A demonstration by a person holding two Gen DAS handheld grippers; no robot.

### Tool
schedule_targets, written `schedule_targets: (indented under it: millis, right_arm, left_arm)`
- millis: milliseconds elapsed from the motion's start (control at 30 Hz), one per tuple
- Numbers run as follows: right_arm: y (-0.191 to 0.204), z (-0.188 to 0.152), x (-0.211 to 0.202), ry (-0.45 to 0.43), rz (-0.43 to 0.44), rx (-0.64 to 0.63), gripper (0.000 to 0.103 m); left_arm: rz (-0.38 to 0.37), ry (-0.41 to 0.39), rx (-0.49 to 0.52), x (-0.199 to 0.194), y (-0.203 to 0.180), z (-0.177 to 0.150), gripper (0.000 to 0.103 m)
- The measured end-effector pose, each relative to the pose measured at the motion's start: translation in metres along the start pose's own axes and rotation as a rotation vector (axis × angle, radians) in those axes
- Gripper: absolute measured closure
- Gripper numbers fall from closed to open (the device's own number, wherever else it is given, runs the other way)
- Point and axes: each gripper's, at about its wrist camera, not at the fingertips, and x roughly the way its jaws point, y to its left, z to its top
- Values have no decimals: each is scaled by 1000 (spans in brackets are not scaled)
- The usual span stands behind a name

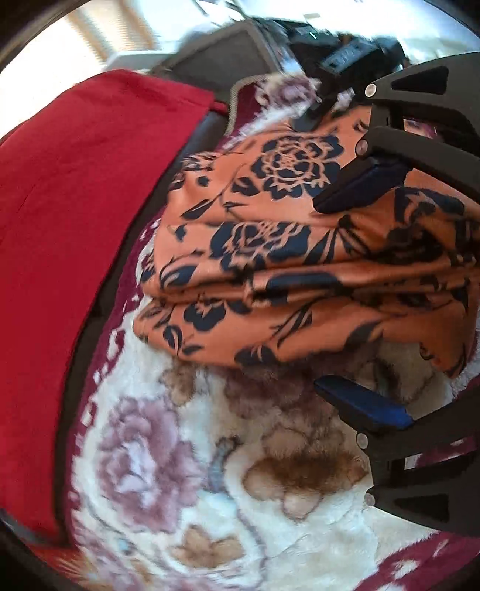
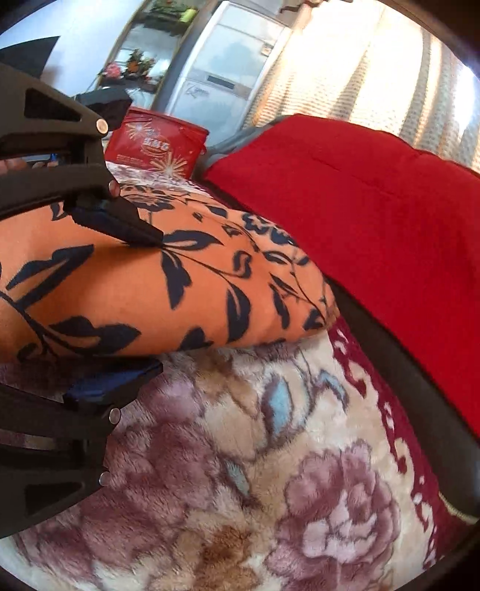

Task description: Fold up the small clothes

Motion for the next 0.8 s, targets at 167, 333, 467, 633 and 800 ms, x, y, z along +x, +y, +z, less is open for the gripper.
schedule_targets:
  millis: [167,333,467,633,800]
  right_arm:
    - [6,-4,3,-6,-5,-39,36]
    - [46,-2,-18,-139,-88,-258,37]
    - [73,13,-26,-276,-257,-425,37]
    - [69,56,7,-127,-175,-375,37]
    - [53,64,65,60,-258,-328,37]
  left_arm:
    - [102,-42,113,1,-20,-8,14]
    - [161,-69,178,-8,-30,-14,14]
    - [163,-65,177,-7,-32,-13,13]
    - [169,-65,168,-4,-31,-10,12]
    - [186,-73,175,-4,-33,-12,12]
